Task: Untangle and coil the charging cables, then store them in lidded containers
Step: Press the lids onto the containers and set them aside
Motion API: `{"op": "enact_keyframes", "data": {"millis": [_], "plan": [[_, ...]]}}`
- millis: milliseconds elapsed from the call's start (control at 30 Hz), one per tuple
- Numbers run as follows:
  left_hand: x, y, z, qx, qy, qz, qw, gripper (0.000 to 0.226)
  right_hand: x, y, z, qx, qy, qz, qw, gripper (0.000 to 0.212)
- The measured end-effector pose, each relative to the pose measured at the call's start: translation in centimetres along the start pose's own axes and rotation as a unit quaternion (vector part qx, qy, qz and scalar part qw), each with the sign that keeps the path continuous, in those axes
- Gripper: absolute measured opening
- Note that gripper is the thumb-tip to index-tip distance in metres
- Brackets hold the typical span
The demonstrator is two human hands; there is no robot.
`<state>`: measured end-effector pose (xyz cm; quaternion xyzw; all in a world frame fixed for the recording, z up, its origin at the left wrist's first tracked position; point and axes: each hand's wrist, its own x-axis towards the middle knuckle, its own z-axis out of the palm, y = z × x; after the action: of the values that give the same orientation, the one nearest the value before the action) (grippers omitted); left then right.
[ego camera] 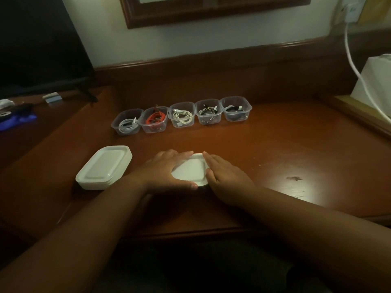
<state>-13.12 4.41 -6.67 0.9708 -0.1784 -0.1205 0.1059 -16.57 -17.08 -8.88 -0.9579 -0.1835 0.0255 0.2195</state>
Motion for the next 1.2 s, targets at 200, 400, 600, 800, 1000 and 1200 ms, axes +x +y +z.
{"op": "enact_keyframes", "data": {"millis": [200,400,600,800,1000,1200], "plan": [[0.9,1.0,0.1,0.012,0.018,-0.016,1.000,0.105,0.3,0.8,-0.6,-0.012,-0.002,0.020,1.000,0.056],[3.6,3.0,0.3,0.017,0.042,-0.008,0.999,0.111,1.2,3.4,-2.3,-0.039,-0.021,0.059,0.997,0.056],[8.0,5.5,-0.1,0.005,0.055,0.013,0.998,0.112,2.8,7.4,-4.3,-0.028,-0.015,0.079,0.996,0.055],[14.3,9.7,-0.2,-0.046,0.068,0.079,0.993,0.117,4.2,12.7,-6.5,0.085,0.069,0.123,0.986,0.058],[21.4,13.0,-0.7,-0.415,0.212,0.074,0.882,0.036,3.3,18.3,-9.4,-0.004,0.094,0.116,0.989,0.050],[26.4,11.4,-1.3,0.073,0.252,0.028,0.965,0.040,2.0,21.0,-10.3,-0.168,0.186,0.266,0.931,0.047]]}}
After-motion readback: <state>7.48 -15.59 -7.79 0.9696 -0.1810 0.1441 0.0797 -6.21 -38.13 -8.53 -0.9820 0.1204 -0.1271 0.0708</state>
